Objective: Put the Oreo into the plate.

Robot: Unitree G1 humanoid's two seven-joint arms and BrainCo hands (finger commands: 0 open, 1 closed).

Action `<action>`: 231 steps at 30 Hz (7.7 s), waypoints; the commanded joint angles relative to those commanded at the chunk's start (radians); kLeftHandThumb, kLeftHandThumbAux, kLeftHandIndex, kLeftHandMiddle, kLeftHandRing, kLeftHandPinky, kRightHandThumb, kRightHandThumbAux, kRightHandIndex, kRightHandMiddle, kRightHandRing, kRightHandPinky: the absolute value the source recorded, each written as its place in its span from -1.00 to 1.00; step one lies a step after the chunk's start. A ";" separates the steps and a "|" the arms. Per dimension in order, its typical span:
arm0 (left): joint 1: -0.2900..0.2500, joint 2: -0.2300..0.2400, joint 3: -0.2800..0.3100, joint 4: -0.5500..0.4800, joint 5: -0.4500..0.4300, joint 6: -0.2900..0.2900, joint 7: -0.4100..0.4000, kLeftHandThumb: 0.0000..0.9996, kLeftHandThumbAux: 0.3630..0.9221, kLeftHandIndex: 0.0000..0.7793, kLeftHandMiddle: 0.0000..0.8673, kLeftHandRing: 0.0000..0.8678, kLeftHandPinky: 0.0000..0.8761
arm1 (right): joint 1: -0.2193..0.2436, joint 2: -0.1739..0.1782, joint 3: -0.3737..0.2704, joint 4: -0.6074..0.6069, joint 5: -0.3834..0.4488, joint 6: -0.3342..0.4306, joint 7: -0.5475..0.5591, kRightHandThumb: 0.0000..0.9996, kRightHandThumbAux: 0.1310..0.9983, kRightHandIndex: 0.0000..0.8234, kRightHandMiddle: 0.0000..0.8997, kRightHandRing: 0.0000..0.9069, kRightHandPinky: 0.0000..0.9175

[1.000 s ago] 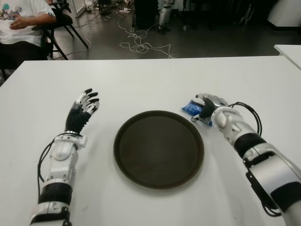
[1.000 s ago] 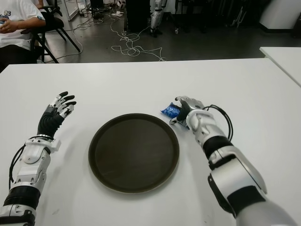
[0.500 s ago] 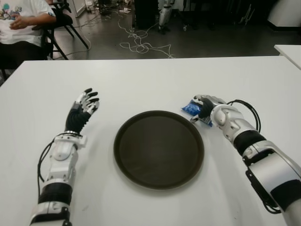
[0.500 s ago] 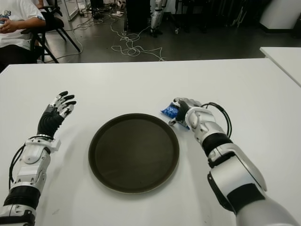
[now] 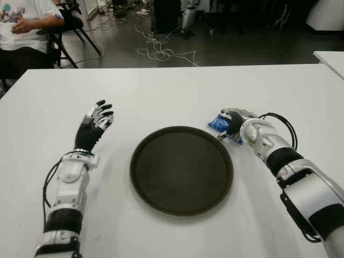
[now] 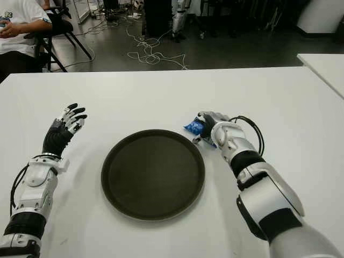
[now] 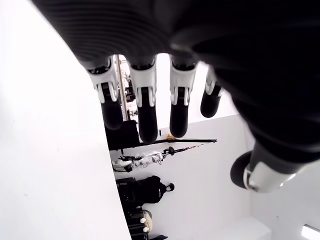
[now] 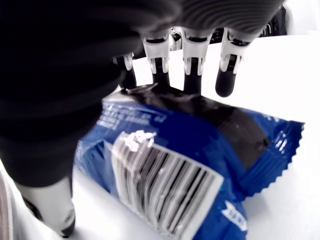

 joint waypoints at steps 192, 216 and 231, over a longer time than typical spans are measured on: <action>0.030 -0.001 0.004 -0.059 0.001 0.018 -0.001 -0.54 -0.21 -0.77 -0.59 -0.61 -0.61 | 0.048 -0.030 -0.007 -0.142 0.021 0.119 -0.040 -0.94 0.84 0.14 0.42 0.44 0.41; 0.034 -0.008 0.003 -0.073 0.002 0.026 0.009 -0.55 -0.28 -0.79 -0.59 -0.61 -0.64 | 0.070 -0.035 -0.032 -0.187 0.040 0.110 -0.054 -0.89 0.83 0.18 0.52 0.52 0.46; 0.030 -0.002 0.003 -0.058 -0.004 0.016 -0.009 -0.52 -0.20 -0.78 -0.58 -0.61 -0.62 | 0.083 -0.039 -0.054 -0.224 0.042 0.110 -0.072 -0.91 0.86 0.00 0.52 0.55 0.45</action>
